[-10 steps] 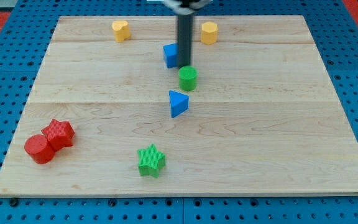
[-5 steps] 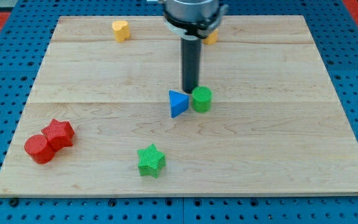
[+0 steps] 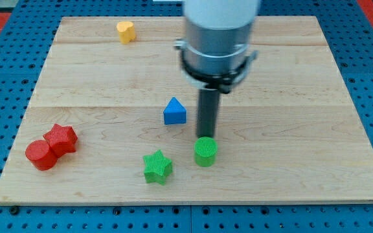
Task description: Place the green circle above the green star
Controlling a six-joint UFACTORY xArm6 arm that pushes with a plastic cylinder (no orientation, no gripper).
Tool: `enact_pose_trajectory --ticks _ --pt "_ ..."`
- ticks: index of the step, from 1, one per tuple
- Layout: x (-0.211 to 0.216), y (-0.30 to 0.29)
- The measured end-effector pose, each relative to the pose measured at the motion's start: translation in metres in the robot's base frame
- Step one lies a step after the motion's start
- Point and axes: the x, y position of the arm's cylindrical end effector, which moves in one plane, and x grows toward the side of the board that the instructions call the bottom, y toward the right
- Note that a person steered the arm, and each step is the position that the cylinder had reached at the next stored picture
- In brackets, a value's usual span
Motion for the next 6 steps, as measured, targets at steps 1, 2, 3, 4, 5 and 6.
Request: enact_pose_trajectory --ticks 1,2,3,4,5,6 --pt "0.013 0.078" --pt "0.061 0.069" --pt "0.046 0.03" --pt "0.036 0.007" --pt "0.012 0.002" --pt "0.008 -0.019"
